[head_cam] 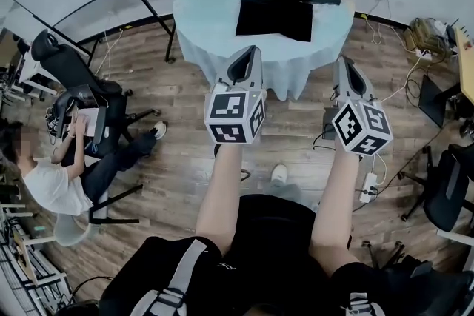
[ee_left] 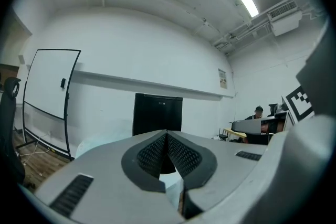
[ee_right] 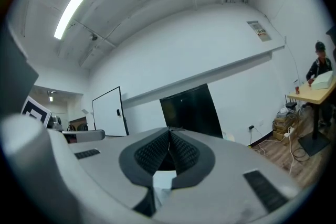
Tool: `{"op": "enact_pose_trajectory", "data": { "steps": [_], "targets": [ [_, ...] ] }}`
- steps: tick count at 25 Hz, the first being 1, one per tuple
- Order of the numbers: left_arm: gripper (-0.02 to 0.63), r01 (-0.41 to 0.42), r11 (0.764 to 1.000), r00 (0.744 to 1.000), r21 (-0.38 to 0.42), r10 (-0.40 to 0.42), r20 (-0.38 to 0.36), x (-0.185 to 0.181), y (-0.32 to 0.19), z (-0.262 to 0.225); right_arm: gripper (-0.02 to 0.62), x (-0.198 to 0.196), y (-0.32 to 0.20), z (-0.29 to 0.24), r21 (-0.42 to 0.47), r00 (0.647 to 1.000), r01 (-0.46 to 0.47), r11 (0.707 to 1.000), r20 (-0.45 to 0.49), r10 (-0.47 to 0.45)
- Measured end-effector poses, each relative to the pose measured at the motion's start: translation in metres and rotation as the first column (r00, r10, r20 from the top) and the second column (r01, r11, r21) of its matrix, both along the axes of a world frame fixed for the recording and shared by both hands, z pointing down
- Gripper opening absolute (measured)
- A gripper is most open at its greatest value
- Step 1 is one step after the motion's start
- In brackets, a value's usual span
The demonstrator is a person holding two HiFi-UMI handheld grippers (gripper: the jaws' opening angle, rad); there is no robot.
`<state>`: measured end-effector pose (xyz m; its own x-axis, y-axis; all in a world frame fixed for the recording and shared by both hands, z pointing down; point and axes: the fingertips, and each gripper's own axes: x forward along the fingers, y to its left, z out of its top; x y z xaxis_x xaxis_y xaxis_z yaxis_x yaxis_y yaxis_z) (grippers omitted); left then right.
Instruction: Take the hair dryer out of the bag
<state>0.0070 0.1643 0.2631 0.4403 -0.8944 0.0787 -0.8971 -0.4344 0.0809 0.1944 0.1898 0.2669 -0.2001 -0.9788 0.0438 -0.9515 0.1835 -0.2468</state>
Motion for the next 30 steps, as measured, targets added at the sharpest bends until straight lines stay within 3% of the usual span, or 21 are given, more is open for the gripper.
{"op": "enact_pose_trajectory", "data": {
  "steps": [8, 12, 18, 23, 30],
  "targets": [
    [0.008, 0.012, 0.999, 1.0, 0.05, -0.012, 0.01, 0.021, -0.028, -0.018, 0.002, 0.041, -0.028, -0.017, 0.038, 1.0, -0.019, 0.999, 0.011, 0.018],
    [0.008, 0.032, 0.998, 0.999, 0.061, -0.032, 0.001, 0.014, -0.036, -0.024, 0.003, 0.038, -0.034, -0.022, 0.05, 1.0, -0.002, 0.999, 0.006, 0.002],
    [0.008, 0.058, 0.998, 0.998, 0.029, -0.058, -0.021, 0.006, -0.059, -0.011, 0.002, 0.038, -0.046, -0.016, 0.032, 1.0, 0.009, 0.999, -0.025, -0.008],
    [0.008, 0.021, 0.999, 0.999, 0.025, -0.02, -0.033, 0.025, -0.08, -0.008, 0.002, 0.059, -0.062, -0.016, 0.025, 0.999, -0.031, 0.999, -0.034, 0.032],
    [0.009, -0.006, 1.0, 1.0, -0.015, 0.005, -0.016, 0.034, -0.118, 0.01, 0.003, 0.05, -0.101, 0.005, -0.027, 0.999, -0.005, 1.0, -0.034, 0.004]
  ]
}}
